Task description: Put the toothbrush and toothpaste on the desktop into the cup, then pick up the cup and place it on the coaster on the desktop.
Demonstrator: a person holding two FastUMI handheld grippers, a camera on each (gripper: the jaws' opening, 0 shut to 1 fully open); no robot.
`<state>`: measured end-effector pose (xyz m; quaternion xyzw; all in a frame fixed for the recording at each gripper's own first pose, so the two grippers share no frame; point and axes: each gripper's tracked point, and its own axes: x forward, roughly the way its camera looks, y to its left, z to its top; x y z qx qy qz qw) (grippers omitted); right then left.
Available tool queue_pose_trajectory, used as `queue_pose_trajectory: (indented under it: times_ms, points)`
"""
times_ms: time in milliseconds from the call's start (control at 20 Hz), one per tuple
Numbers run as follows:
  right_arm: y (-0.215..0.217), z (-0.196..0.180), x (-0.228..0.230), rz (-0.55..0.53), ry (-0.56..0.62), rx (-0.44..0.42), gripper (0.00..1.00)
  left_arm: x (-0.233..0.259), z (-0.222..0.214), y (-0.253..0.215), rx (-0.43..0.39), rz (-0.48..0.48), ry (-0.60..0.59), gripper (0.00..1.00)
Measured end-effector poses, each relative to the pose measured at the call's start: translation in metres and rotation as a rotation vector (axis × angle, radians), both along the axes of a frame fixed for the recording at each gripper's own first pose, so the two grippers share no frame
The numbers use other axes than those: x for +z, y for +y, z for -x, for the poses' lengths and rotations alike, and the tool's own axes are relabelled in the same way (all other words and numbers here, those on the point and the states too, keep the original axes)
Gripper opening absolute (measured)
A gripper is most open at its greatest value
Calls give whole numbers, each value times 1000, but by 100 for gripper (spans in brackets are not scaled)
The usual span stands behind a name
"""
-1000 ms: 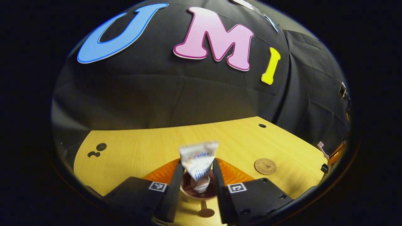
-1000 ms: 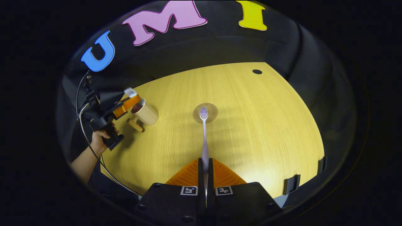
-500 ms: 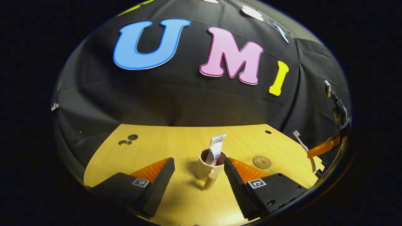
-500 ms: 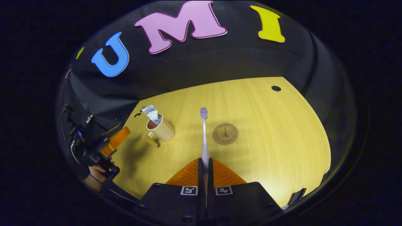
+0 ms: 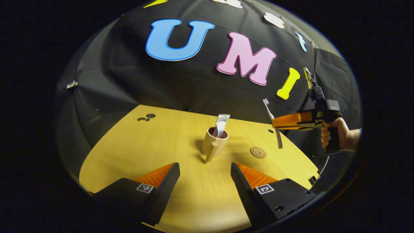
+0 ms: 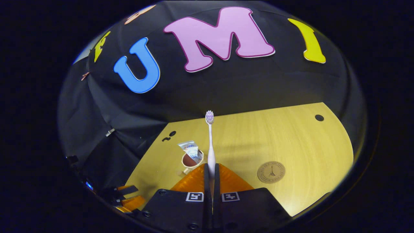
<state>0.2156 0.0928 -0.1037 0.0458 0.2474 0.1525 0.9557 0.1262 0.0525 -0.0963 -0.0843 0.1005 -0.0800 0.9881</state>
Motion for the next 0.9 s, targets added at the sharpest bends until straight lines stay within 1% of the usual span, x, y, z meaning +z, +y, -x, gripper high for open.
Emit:
queue_pose_trajectory:
  times_ms: [150,250,350,450,650,750,900]
  points:
    - [22,-23,8,-53,-76,-13,5,-16,19,-5,24,58,23,98]
    - [34,-39,12,-86,-134,-28,5,-26,29,-7,19,68,37,98]
    - [44,-55,7,-112,-173,-39,5,-34,35,-2,34,56,46,98]
    - [53,-69,-5,-137,-181,-55,5,-43,40,7,55,66,57,98]
    - [62,-92,-30,-163,-217,-94,5,-53,41,19,81,136,82,98]
    - [62,-99,-40,-150,-239,-100,5,-45,40,31,110,181,49,98]
    - [61,-109,-50,-174,-247,-129,5,-42,36,42,136,227,27,98]
